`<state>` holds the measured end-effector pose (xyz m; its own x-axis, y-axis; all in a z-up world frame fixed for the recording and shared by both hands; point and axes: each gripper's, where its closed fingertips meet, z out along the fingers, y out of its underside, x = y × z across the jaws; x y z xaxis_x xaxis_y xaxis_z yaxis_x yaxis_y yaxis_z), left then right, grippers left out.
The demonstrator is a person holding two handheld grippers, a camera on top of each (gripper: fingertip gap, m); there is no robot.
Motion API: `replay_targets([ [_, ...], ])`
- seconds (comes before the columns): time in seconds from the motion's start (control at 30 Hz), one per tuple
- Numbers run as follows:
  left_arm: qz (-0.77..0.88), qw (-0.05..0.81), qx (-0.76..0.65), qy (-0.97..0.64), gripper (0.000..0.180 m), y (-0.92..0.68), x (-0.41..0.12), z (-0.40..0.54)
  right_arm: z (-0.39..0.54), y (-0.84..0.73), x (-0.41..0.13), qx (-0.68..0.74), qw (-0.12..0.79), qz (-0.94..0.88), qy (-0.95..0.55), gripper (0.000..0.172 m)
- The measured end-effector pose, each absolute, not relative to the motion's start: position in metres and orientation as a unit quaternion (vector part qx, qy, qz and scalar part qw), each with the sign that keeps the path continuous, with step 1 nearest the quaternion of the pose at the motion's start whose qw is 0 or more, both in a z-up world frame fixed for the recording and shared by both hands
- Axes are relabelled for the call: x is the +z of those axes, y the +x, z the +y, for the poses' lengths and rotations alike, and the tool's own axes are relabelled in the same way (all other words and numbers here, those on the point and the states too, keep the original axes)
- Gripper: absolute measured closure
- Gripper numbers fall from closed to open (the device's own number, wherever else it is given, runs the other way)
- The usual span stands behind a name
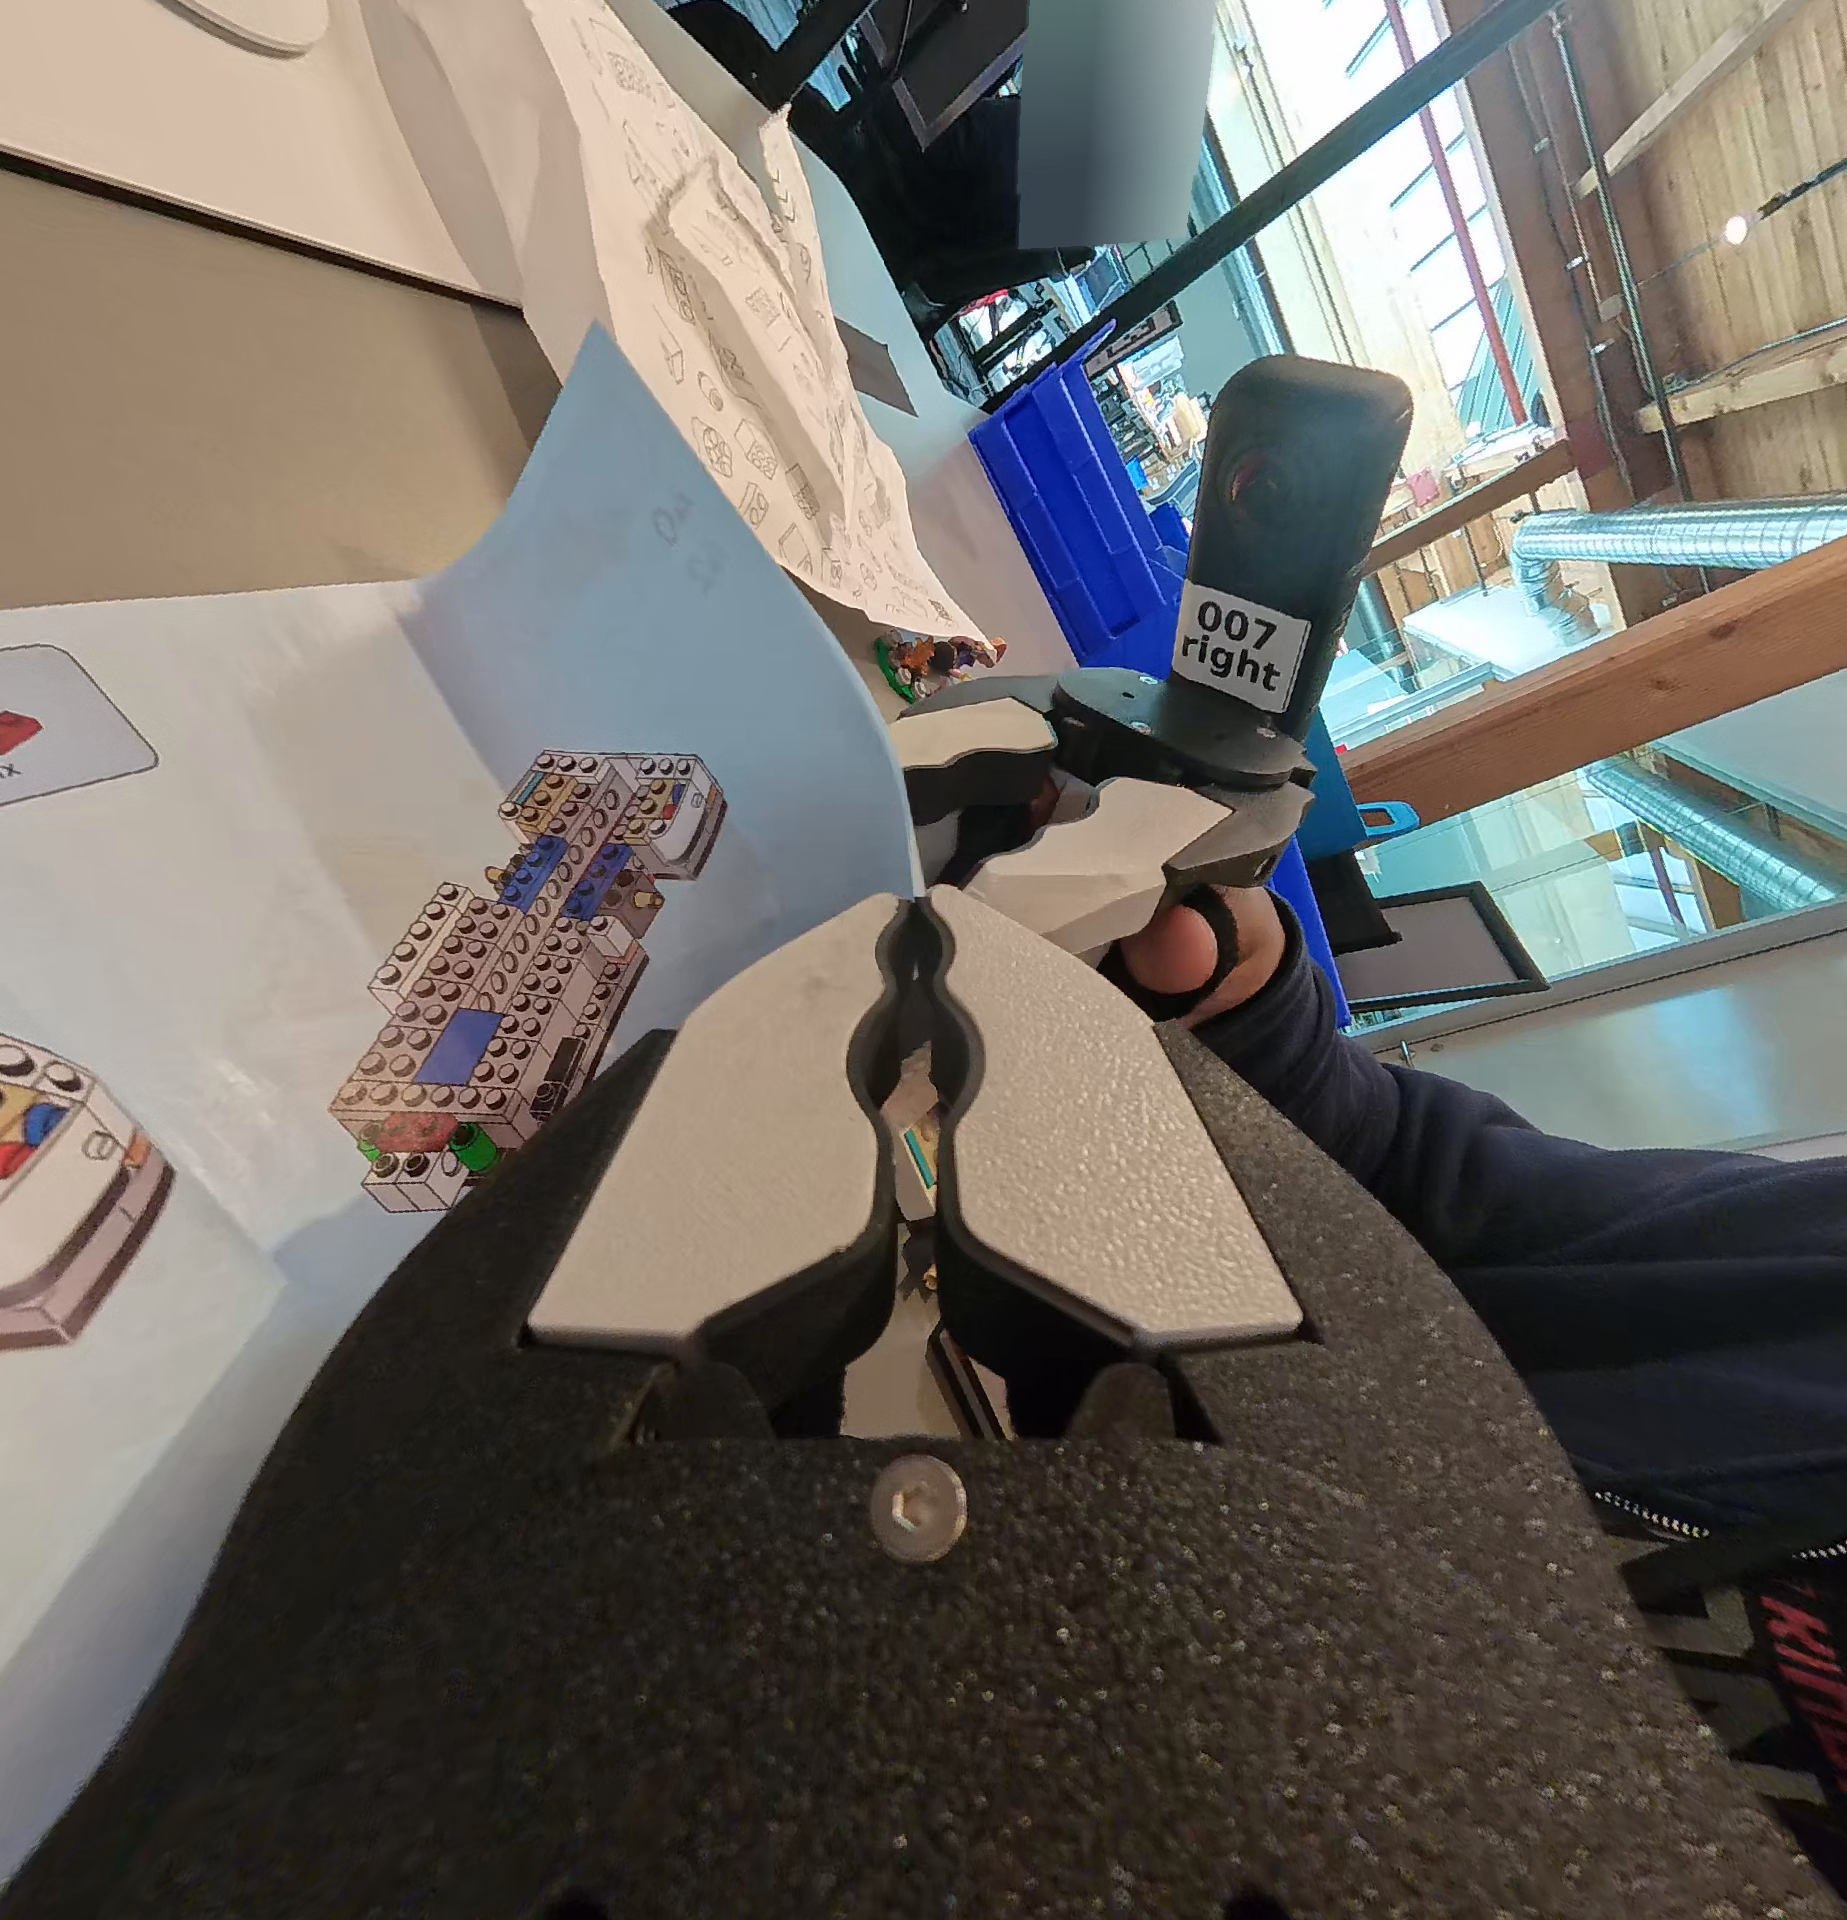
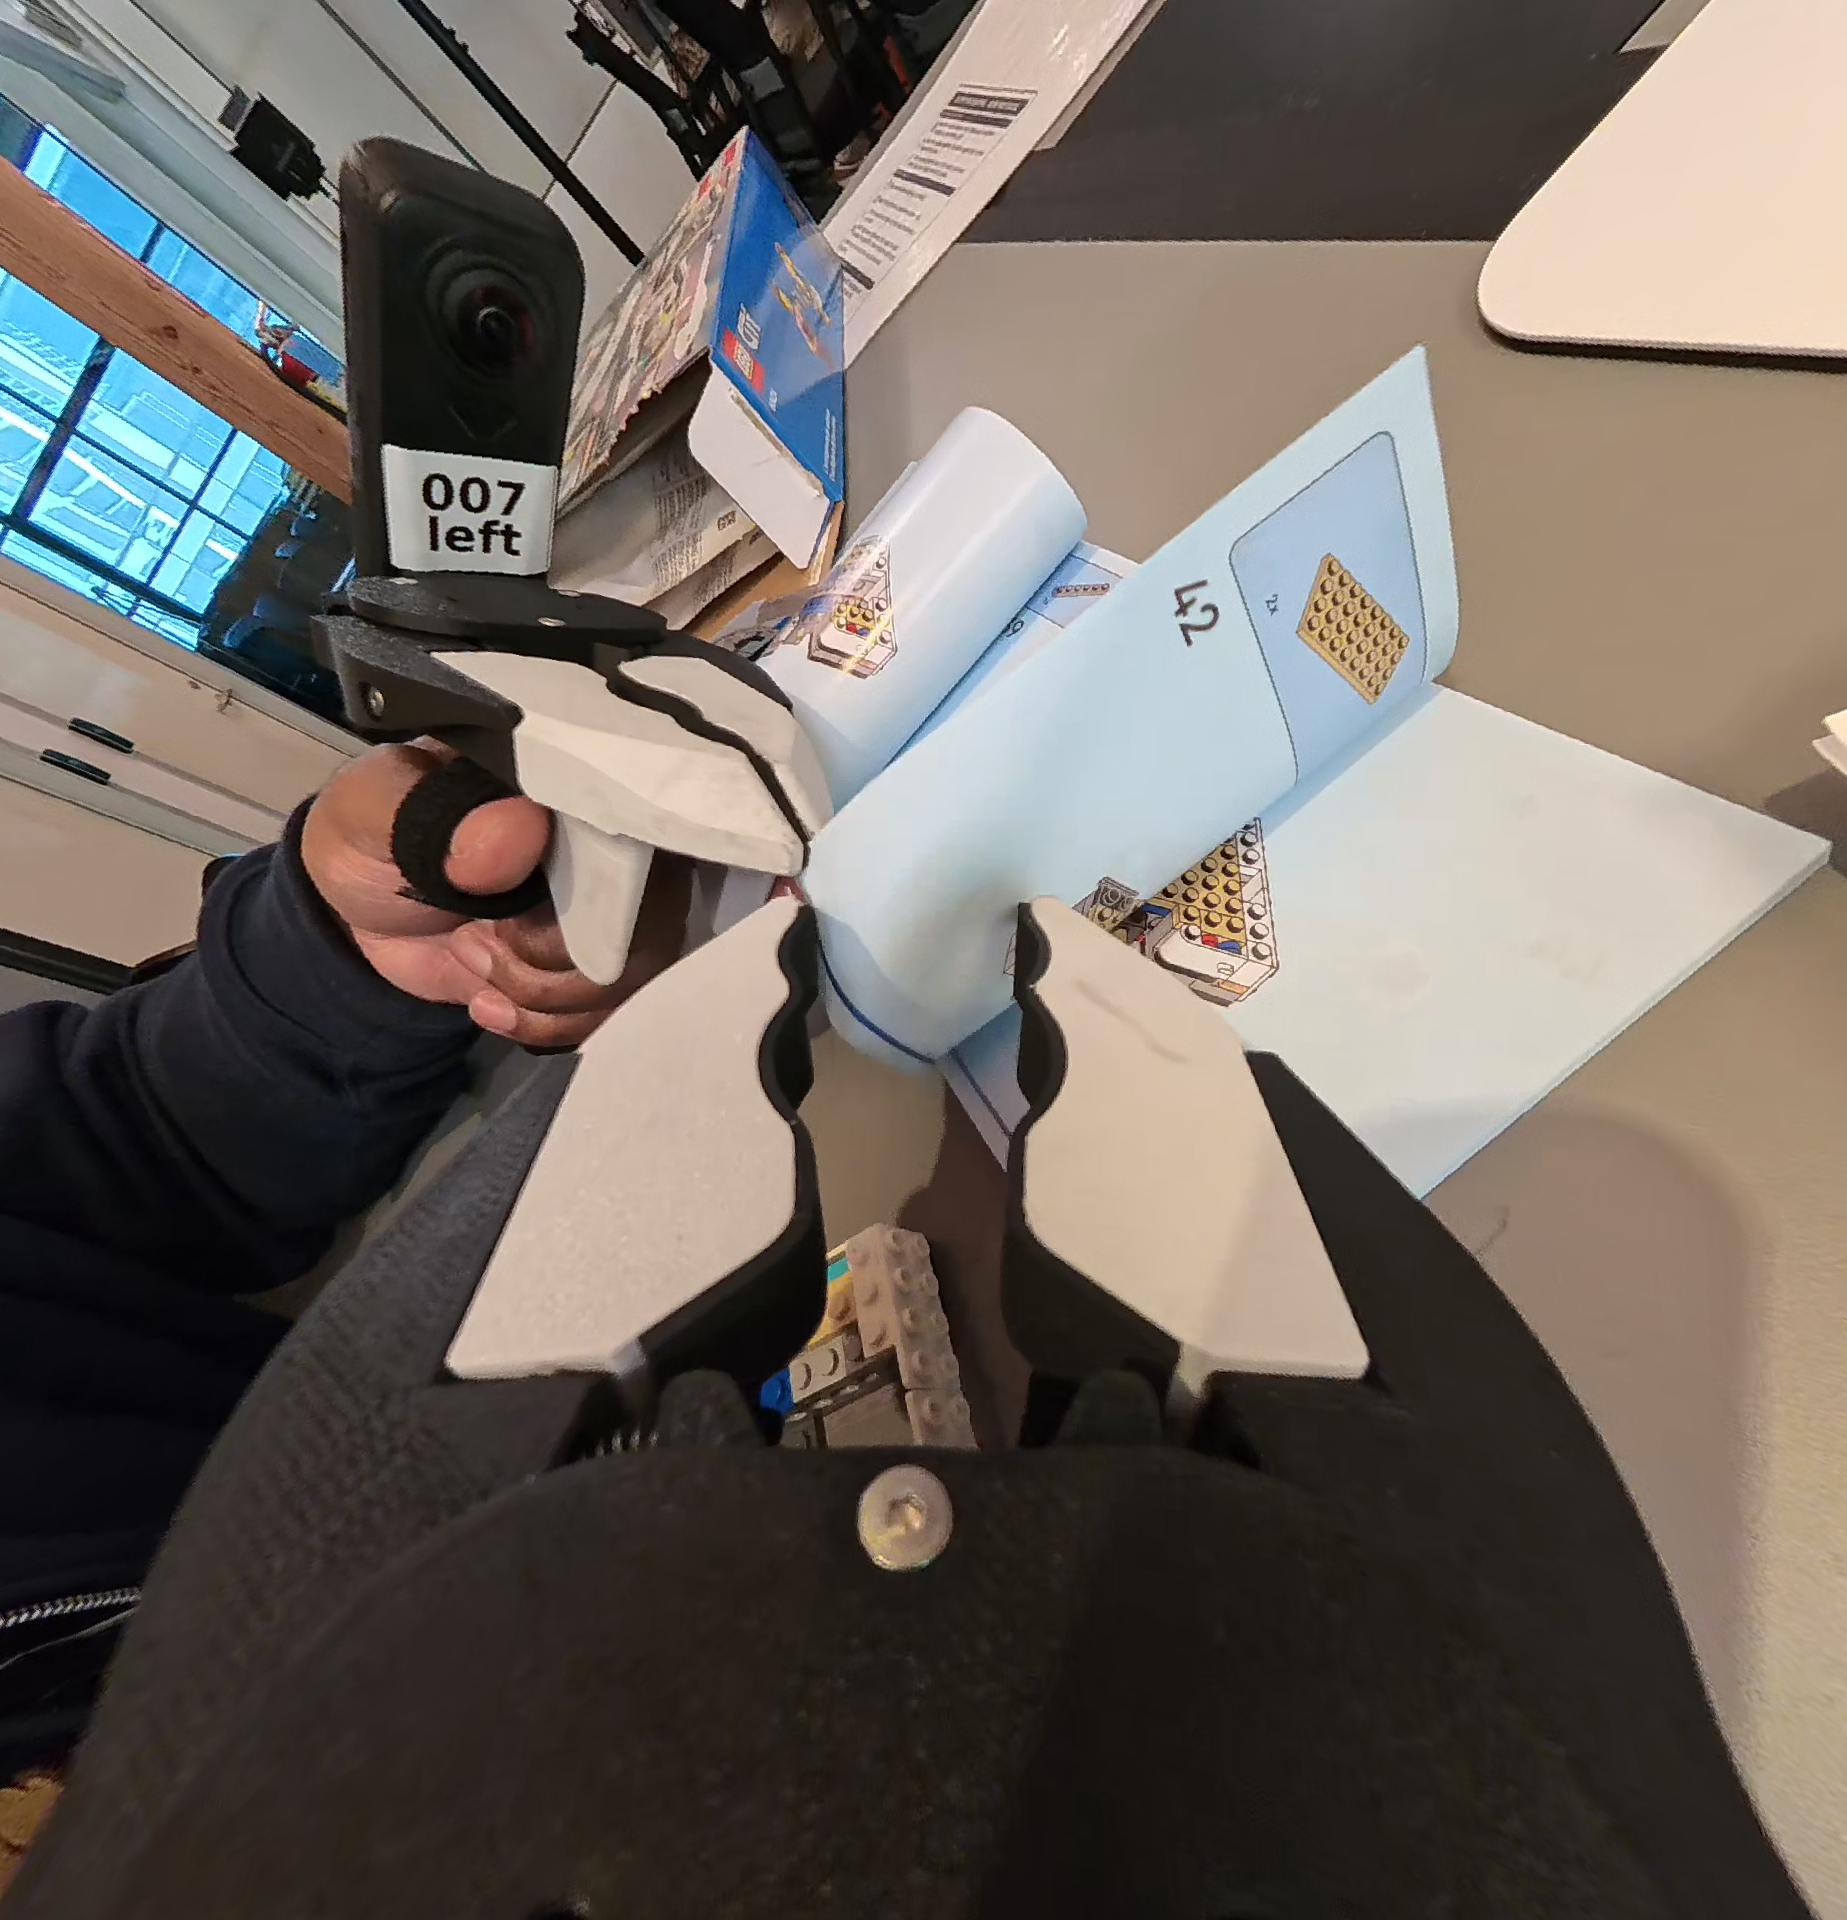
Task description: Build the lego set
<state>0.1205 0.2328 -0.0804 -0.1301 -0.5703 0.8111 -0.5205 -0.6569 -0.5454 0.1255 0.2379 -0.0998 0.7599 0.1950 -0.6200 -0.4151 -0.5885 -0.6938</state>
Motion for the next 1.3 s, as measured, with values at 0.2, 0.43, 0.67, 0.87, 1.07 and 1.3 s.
replay_targets([
  [0.2,0.412,0.021,-0.628,-0.66,0.18,0.12,-0.08,0.235,0.238,0.129,-0.1,0.34,0.45,0.074,-0.822,0.139],
  [0.43,0.409,0.025,-0.629,-0.66,0.18,0.12,-0.078,0.237,0.233,0.151,-0.099,0.295,0.448,0.085,-0.84,0.13],
  [0.67,0.409,0.026,-0.63,-0.66,0.18,0.12,-0.078,0.238,0.226,0.185,-0.077,0.182,0.477,0.084,-0.856,0.12],
  [0.87,0.413,0.023,-0.632,-0.656,0.18,0.12,-0.076,0.234,0.232,0.15,-0.092,0.263,0.453,0.079,-0.848,0.116],
  [1.07,0.416,0.02,-0.635,-0.651,0.18,0.119,-0.075,0.232,0.235,0.136,-0.105,0.308,0.439,0.083,-0.84,0.119],
  [1.3,0.415,0.015,-0.637,-0.65,0.18,0.12,-0.076,0.23,0.234,0.138,-0.107,0.308,0.44,0.087,-0.839,0.134],
])
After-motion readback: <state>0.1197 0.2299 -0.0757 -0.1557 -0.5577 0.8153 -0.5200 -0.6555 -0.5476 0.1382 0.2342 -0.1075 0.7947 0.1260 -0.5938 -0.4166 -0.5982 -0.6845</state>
